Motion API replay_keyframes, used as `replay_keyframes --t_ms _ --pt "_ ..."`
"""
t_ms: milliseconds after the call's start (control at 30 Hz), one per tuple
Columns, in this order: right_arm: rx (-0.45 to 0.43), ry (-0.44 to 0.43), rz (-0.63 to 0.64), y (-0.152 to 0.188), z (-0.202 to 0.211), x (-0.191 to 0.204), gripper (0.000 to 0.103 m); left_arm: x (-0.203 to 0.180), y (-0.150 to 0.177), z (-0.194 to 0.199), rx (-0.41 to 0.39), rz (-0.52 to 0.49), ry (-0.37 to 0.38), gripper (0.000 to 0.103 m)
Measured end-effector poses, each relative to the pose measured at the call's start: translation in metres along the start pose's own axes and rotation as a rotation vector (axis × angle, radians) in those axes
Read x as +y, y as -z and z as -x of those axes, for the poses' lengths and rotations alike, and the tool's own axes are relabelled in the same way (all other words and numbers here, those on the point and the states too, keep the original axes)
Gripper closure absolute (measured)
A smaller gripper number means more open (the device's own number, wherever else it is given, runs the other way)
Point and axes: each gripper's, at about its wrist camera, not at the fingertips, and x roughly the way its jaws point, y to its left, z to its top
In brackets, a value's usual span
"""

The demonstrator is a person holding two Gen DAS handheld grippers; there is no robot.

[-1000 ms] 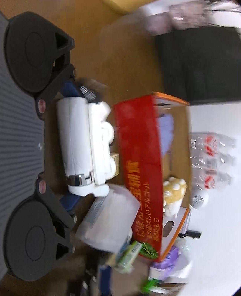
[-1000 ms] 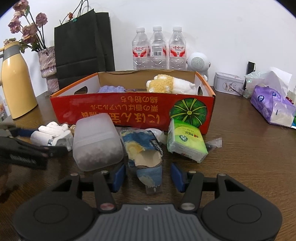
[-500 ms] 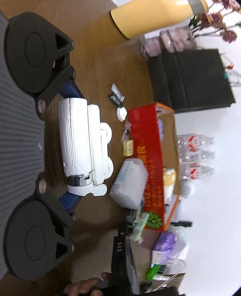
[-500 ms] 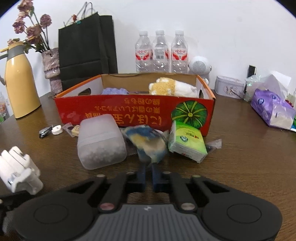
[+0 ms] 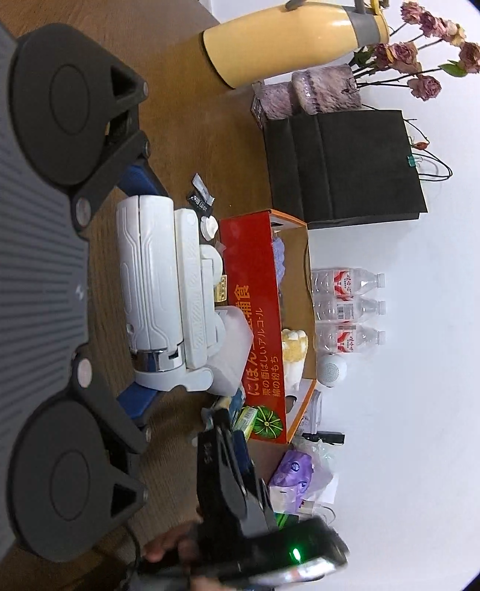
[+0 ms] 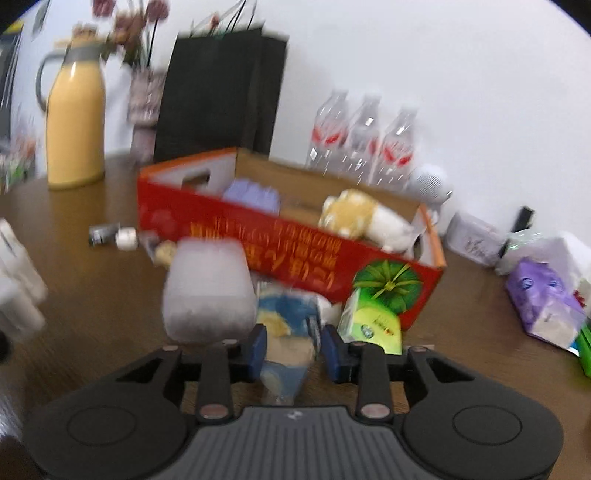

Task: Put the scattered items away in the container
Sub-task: 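Carry the gadget and packet into the cardboard box and open both tools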

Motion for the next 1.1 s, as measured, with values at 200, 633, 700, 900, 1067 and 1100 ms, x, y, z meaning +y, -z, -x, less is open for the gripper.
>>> replay_keyframes --t_ms 200,633,700,900,1067,1100 --pt "0.055 -0.056 -0.058 -0.001 -0.018 0.003 0.081 0.004 0.006 -0.004 0.028 0.021 -0.017 0.002" --pt "-0.156 0.08 -0.171 0.045 0.117 0.039 0.098 -0.005 0.007 0.021 0.007 0.046 0.022 0.002" --pt "-0.189 0.076 -0.164 0.051 0.134 0.042 0.098 -0.007 0.004 0.025 -0.014 0.063 0.044 0.002" --pt "-0.226 0.083 -0.193 0.028 0.138 0.016 0.098 -0.001 -0.032 0.018 -0.061 0.052 0.052 0.002" --pt "-0.243 0.032 -0.219 -0.044 0.107 -0.033 0.098 0.026 -0.134 -0.028 -0.088 0.032 0.086 0.002" --pt "-0.227 0.009 -0.225 -0.063 0.093 -0.044 0.098 0.029 -0.156 -0.049 -0.067 0.034 0.096 0.002"
